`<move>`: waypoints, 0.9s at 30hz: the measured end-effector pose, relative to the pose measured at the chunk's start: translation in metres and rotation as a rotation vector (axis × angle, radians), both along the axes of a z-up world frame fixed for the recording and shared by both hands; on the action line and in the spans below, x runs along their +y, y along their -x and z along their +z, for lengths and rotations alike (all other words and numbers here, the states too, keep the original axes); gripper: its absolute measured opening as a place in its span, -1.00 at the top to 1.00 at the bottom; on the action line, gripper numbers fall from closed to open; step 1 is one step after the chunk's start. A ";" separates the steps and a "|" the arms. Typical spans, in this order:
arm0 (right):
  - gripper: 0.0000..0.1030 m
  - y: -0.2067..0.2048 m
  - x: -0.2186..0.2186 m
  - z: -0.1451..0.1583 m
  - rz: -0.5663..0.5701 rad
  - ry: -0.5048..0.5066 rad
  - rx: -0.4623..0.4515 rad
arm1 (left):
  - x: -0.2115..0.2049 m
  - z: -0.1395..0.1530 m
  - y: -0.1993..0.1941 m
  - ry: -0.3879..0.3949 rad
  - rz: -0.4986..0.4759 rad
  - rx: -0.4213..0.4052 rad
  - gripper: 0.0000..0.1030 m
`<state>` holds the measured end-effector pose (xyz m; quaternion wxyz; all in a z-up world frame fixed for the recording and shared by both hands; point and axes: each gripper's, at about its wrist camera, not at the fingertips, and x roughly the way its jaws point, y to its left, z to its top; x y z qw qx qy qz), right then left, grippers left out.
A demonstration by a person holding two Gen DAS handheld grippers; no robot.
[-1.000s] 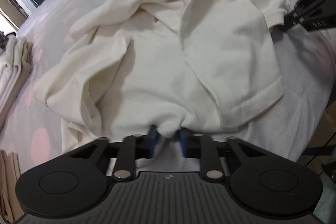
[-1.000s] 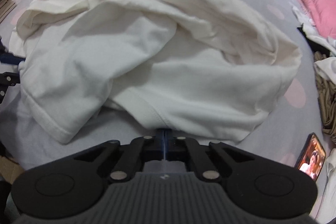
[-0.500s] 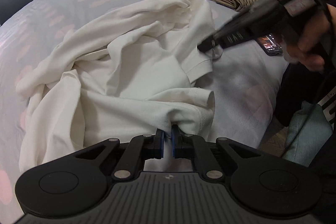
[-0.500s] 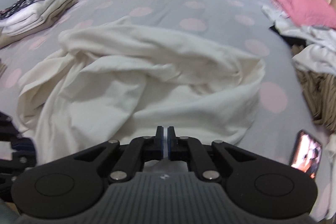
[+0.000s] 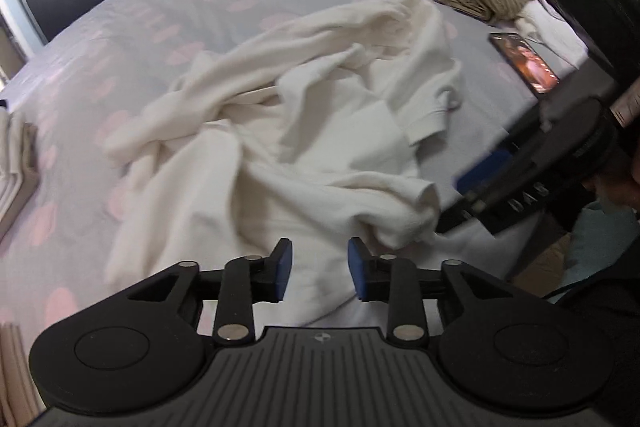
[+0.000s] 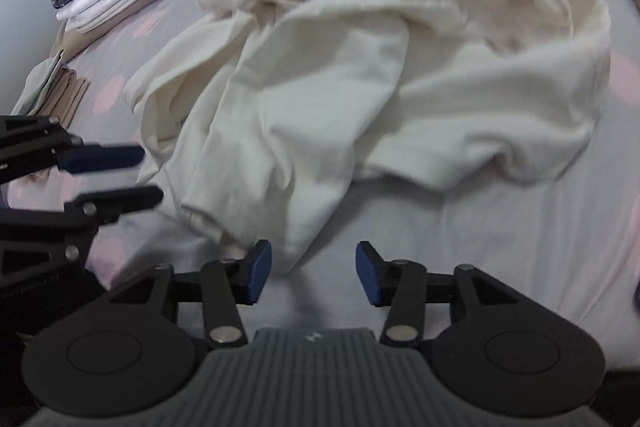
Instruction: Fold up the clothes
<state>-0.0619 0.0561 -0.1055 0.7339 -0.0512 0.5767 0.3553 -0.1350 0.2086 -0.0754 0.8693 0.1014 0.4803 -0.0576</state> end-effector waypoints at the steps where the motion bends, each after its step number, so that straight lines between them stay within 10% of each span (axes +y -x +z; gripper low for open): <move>1: -0.06 0.001 -0.001 -0.004 -0.017 0.000 0.035 | 0.003 0.001 0.001 -0.005 0.012 -0.002 0.41; 10: -0.27 0.006 0.006 -0.013 -0.148 -0.054 0.237 | 0.045 0.011 -0.007 -0.039 0.115 0.009 0.09; 21: -0.37 -0.002 0.047 0.006 -0.118 -0.054 0.118 | 0.053 0.000 -0.050 0.018 0.058 0.019 -0.02; 27: 0.44 -0.017 0.046 0.007 -0.164 -0.042 0.069 | 0.064 -0.023 -0.071 -0.020 0.156 0.095 0.71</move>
